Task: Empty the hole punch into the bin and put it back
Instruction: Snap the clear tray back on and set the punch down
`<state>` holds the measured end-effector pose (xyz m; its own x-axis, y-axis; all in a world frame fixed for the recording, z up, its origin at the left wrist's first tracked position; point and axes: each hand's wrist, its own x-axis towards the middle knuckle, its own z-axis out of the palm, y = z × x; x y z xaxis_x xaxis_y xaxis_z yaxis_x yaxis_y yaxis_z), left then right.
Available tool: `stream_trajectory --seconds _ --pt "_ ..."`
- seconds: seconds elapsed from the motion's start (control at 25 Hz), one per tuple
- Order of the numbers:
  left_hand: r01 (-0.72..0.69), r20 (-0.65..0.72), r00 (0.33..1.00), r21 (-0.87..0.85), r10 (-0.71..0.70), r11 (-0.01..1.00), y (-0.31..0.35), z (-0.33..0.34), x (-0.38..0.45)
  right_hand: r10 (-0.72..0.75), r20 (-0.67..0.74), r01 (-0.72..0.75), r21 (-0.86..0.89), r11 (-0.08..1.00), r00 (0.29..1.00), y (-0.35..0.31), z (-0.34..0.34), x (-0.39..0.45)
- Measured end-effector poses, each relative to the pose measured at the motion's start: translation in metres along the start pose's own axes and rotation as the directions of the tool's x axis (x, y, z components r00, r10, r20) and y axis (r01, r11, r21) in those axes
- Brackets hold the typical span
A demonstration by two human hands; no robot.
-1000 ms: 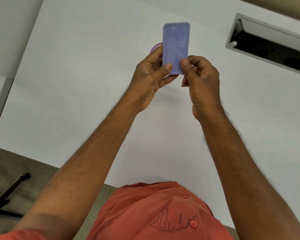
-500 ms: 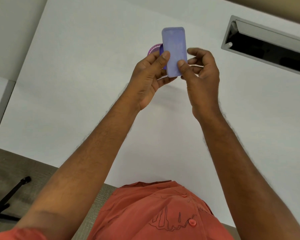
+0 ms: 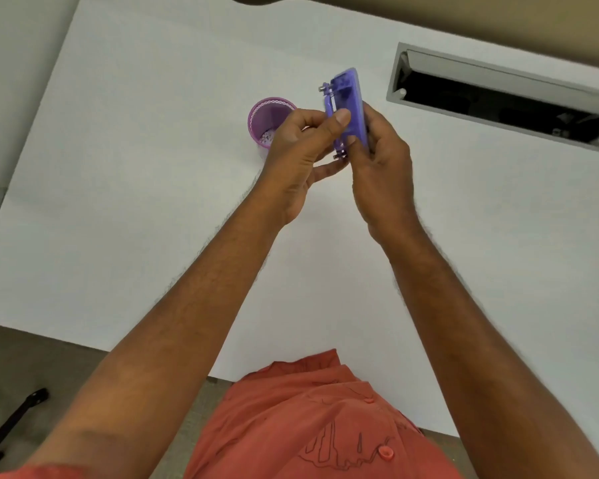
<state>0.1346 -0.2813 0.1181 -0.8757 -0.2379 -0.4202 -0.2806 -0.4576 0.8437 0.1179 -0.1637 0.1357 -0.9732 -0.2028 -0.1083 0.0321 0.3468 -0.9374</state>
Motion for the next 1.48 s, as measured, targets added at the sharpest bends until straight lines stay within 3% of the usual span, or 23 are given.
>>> stream_trajectory --seconds 0.32,0.76,0.88,1.0,1.24,1.48 --pt "-0.036 0.009 0.999 0.098 0.036 0.995 -0.028 0.074 -0.003 0.155 -0.091 -0.132 0.225 0.965 0.984 0.022 -0.085 -0.004" --pt "-0.130 0.006 0.991 0.325 0.135 0.937 -0.082 0.183 0.025 0.274 -0.189 -0.221 0.262 0.939 0.943 0.079 -0.191 0.016" --pt "-0.248 0.038 0.960 0.568 0.276 0.785 -0.110 0.208 0.046 0.347 -0.220 -0.267 0.322 0.908 0.912 0.103 -0.223 0.025" --pt "-0.346 0.164 0.927 0.721 0.338 0.601 -0.141 0.225 0.065 0.421 -0.247 -0.306 0.396 0.866 0.873 0.131 -0.255 0.032" --pt "-0.404 0.366 0.911 0.883 0.189 0.238 -0.188 0.262 0.089 0.549 -0.325 -0.343 0.515 0.786 0.770 0.194 -0.314 0.045" --pt "-0.449 0.450 0.892 0.893 0.045 -0.043 -0.213 0.280 0.106 0.561 -0.422 -0.370 0.454 0.810 0.712 0.249 -0.358 0.063"
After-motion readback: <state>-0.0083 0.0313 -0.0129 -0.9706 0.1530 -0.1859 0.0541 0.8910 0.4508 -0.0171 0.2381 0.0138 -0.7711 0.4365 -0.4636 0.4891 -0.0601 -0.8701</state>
